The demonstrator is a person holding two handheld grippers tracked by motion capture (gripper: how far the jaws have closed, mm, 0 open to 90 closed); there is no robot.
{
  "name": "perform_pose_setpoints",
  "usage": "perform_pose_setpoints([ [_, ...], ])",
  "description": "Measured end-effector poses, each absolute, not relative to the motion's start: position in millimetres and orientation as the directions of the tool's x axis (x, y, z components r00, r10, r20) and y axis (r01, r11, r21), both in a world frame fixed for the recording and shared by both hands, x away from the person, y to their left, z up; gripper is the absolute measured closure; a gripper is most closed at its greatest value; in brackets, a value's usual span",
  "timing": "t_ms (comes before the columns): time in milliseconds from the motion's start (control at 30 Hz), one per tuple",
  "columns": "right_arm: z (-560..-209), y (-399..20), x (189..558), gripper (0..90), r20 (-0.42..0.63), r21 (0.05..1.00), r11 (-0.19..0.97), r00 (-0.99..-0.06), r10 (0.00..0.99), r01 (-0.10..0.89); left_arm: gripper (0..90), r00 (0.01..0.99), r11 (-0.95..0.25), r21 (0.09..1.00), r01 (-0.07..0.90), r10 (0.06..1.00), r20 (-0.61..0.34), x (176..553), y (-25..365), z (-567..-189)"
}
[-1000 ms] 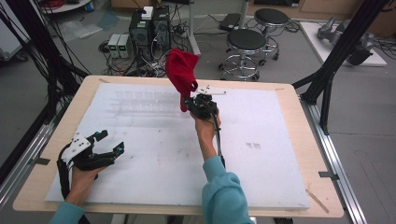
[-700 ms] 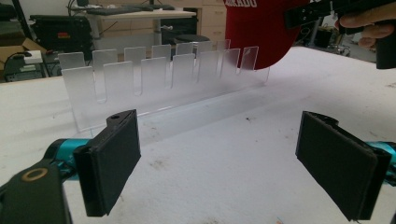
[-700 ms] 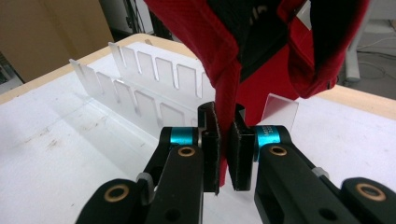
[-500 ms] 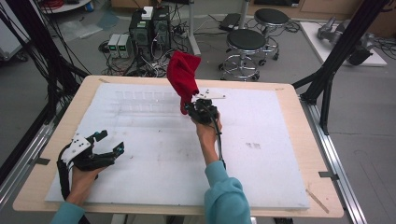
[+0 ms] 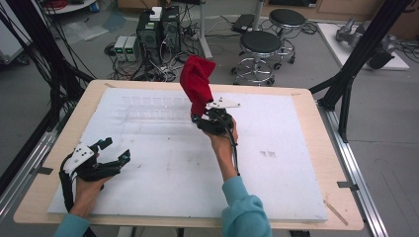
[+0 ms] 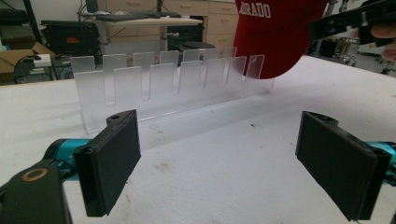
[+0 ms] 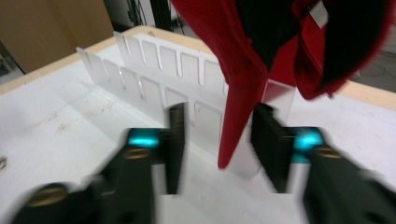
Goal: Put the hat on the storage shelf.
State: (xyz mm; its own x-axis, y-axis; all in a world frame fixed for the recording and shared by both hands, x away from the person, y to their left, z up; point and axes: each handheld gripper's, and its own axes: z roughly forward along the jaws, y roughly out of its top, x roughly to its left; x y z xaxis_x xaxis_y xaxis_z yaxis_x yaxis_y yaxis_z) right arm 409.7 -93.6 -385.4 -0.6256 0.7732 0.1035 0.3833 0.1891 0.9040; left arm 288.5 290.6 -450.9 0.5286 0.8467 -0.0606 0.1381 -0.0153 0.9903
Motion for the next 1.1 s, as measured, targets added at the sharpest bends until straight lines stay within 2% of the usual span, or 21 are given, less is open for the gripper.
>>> perform_pose_setpoints([
  [167, -373.0, -103.6, 391.8, 28.0, 0.101, 0.924, 0.160, -0.626, 0.773, 0.347, 14.2, 0.529, -0.016, 0.991, 0.132, 0.846, -0.057, 288.0, 290.7, -451.0],
  [367, -365.4, -125.3, 367.6, 16.9, 0.079, 0.933, 0.171, -0.643, 0.762, 0.318, 14.2, 0.522, -0.024, 0.992, 0.122, 0.852, -0.044, 286.8, 289.7, -451.1],
  [533, -351.6, -156.9, 342.2, 15.7, 0.100, 0.949, 0.118, -0.633, 0.768, 0.292, 14.2, 0.512, -0.028, 0.993, 0.117, 0.858, -0.036, 286.1, 288.9, -451.1],
  [733, -341.9, -192.7, 308.5, 14.1, 0.017, 0.976, 0.126, -0.641, 0.768, 0.177, 14.2, 0.506, -0.030, 0.993, 0.110, 0.862, -0.030, 285.0, 288.5, -451.2],
  [900, -351.9, -221.0, 278.6, 12.9, -0.045, 0.985, 0.140, -0.634, 0.772, 0.100, 14.2, 0.511, -0.041, 0.995, 0.088, 0.860, -0.010, 282.8, 287.5, -451.5],
  [1100, -381.5, -247.2, 259.3, 12.5, -0.055, 0.993, 0.104, -0.588, 0.807, 0.050, 14.2, 0.504, -0.038, 0.997, 0.073, 0.864, -0.004, 281.6, 287.8, -451.9],
])
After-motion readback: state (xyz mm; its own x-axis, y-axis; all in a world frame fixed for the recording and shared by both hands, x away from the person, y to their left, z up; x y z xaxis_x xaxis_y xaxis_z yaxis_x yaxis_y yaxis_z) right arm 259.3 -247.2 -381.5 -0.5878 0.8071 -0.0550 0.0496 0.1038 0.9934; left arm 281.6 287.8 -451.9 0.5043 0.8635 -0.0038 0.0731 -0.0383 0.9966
